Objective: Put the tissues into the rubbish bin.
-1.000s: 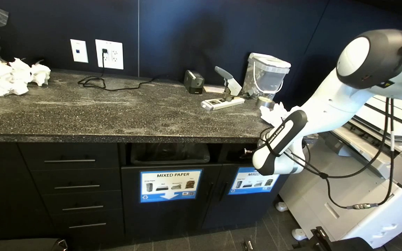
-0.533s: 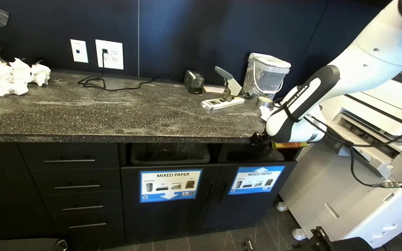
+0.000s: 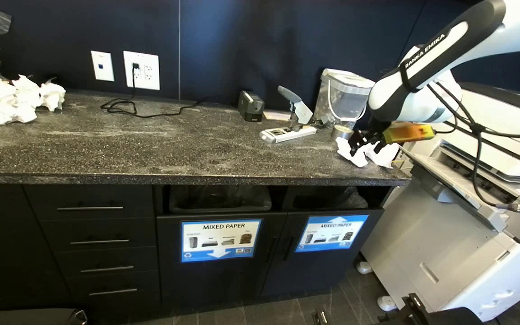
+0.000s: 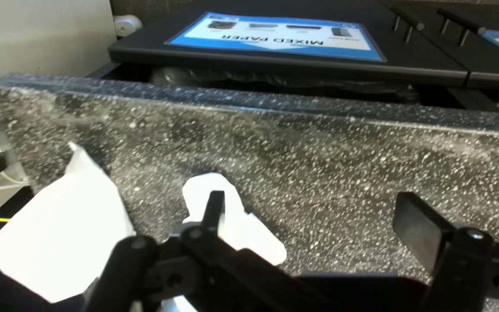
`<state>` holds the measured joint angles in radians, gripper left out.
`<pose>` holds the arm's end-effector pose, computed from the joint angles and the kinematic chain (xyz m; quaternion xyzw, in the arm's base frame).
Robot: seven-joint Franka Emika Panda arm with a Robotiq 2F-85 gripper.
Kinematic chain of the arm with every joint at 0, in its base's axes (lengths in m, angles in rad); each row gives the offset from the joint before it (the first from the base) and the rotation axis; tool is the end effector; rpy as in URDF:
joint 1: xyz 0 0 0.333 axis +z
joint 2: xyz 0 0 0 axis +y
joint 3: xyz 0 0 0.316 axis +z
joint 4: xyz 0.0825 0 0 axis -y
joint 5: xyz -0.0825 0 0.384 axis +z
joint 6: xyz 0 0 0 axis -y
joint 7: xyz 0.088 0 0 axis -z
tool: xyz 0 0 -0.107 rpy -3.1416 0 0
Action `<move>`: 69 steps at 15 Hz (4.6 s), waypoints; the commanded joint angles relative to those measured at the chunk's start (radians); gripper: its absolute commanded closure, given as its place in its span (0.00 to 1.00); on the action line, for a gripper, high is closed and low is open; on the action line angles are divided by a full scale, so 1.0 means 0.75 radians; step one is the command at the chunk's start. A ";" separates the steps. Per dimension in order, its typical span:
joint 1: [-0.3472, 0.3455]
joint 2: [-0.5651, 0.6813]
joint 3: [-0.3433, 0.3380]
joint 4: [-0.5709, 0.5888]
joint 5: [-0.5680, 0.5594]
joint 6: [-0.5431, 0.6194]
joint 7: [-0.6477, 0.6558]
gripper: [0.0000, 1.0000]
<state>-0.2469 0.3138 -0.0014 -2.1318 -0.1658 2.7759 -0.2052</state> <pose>0.5863 -0.1411 0.2932 0.9843 0.0503 0.1502 0.0779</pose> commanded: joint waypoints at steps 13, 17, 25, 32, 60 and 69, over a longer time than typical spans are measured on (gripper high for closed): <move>-0.065 0.411 0.010 0.539 0.186 -0.032 -0.189 0.00; -0.094 0.487 0.022 0.626 0.181 -0.037 -0.227 0.00; -0.206 0.617 0.146 0.742 0.223 -0.037 -0.354 0.00; -0.256 0.694 0.207 0.829 0.238 -0.061 -0.418 0.00; -0.080 0.538 0.100 0.687 0.145 -0.361 -0.457 0.84; 0.077 0.162 -0.034 0.130 0.008 -0.309 -0.262 0.84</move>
<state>-0.2336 0.5661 0.0121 -1.8553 -0.1225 2.5054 -0.4736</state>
